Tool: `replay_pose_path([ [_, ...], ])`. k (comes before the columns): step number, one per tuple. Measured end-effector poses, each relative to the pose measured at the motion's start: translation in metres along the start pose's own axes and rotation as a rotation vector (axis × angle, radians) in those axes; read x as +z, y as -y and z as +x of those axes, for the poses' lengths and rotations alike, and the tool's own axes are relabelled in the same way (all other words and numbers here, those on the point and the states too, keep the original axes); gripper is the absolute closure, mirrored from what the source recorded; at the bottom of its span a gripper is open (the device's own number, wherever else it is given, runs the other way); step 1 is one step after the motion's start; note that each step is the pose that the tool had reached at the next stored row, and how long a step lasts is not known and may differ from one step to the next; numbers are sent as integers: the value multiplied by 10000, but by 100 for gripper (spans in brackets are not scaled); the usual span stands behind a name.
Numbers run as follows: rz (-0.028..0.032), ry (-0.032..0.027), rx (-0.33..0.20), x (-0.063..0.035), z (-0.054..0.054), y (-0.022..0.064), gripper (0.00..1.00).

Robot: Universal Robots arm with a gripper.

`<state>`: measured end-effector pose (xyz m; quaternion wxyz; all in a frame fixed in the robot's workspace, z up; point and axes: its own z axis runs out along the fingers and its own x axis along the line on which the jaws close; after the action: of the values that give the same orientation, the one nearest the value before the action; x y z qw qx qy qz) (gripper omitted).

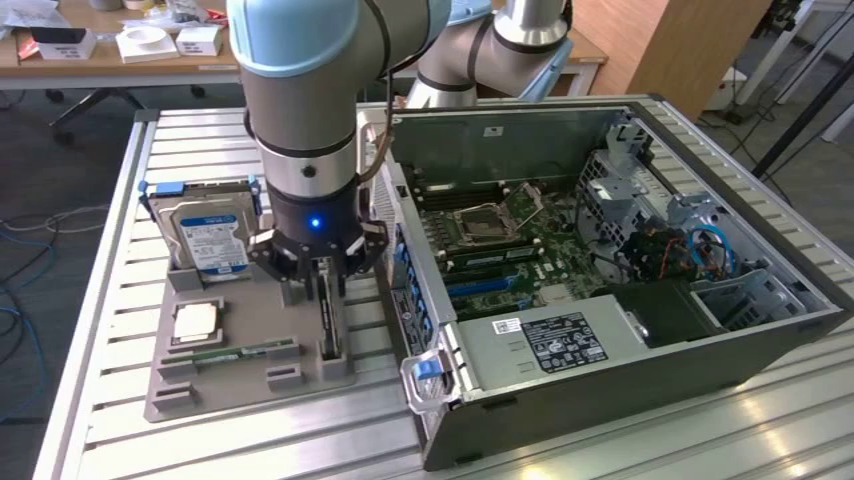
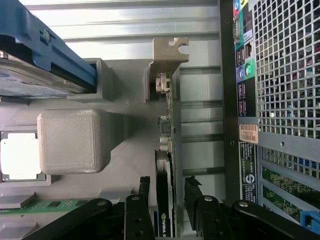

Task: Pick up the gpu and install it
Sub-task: 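Pick up the gpu and move the gpu toward the slot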

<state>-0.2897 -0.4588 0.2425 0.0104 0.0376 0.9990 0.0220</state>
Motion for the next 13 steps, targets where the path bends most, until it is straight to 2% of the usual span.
replay_pose_path([
  [7,0,0,-1,58,1,2,59],
  [13,1,0,-8,60,1,3,59],
])
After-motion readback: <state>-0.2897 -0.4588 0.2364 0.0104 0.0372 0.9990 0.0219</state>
